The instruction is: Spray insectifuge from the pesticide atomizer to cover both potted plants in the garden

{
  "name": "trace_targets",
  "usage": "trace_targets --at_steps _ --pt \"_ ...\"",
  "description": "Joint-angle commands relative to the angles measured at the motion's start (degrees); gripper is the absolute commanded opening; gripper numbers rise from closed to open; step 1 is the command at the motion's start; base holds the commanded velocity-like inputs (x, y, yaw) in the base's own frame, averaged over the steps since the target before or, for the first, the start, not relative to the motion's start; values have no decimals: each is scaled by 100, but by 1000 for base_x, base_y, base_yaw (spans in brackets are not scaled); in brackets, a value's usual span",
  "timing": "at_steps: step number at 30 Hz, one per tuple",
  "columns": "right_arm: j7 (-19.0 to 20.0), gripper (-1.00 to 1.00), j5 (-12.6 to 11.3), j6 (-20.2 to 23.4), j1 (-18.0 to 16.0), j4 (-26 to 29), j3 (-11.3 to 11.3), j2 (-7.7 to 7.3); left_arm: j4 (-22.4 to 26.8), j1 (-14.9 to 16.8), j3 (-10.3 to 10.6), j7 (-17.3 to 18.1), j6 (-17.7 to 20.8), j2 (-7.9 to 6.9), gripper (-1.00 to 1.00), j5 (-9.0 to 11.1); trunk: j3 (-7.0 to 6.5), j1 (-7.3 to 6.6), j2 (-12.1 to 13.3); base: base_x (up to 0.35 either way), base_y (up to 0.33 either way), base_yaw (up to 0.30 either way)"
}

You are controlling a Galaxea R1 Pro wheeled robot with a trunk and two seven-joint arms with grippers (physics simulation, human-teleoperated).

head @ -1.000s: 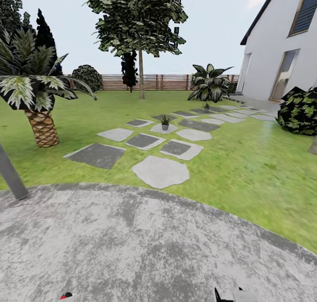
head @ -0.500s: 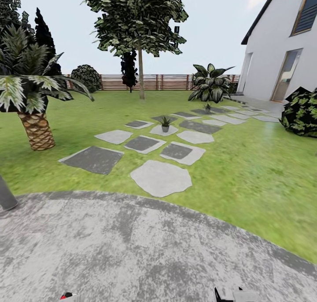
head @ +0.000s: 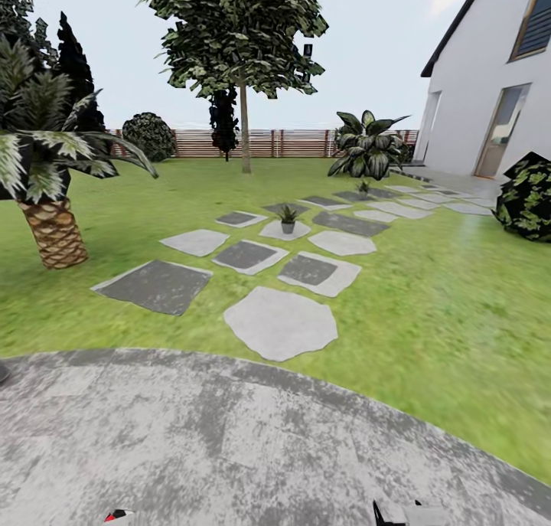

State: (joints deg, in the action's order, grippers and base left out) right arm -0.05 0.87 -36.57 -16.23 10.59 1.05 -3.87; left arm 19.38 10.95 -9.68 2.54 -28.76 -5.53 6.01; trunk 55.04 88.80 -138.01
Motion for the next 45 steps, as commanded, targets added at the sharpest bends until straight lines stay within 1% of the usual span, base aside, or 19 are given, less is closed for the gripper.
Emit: trace_targets --at_steps 1,32,39,45 --pt "2 100 10 -17 -3 -4 10 0 -5 3 5 28 -15 -1 -100 59 5 2 -2 338 0 0" --pt "11 100 10 -15 -3 -4 3 0 -5 3 6 28 -15 -1 -100 59 5 2 -2 338 0 0" --pt "13 100 10 -17 -3 -4 1 0 -5 3 5 28 -15 -1 -100 59 5 2 -2 338 0 -141" --pt "2 100 10 -17 -3 -4 4 0 -5 3 7 29 -21 -1 -100 59 5 2 -2 338 0 -28"
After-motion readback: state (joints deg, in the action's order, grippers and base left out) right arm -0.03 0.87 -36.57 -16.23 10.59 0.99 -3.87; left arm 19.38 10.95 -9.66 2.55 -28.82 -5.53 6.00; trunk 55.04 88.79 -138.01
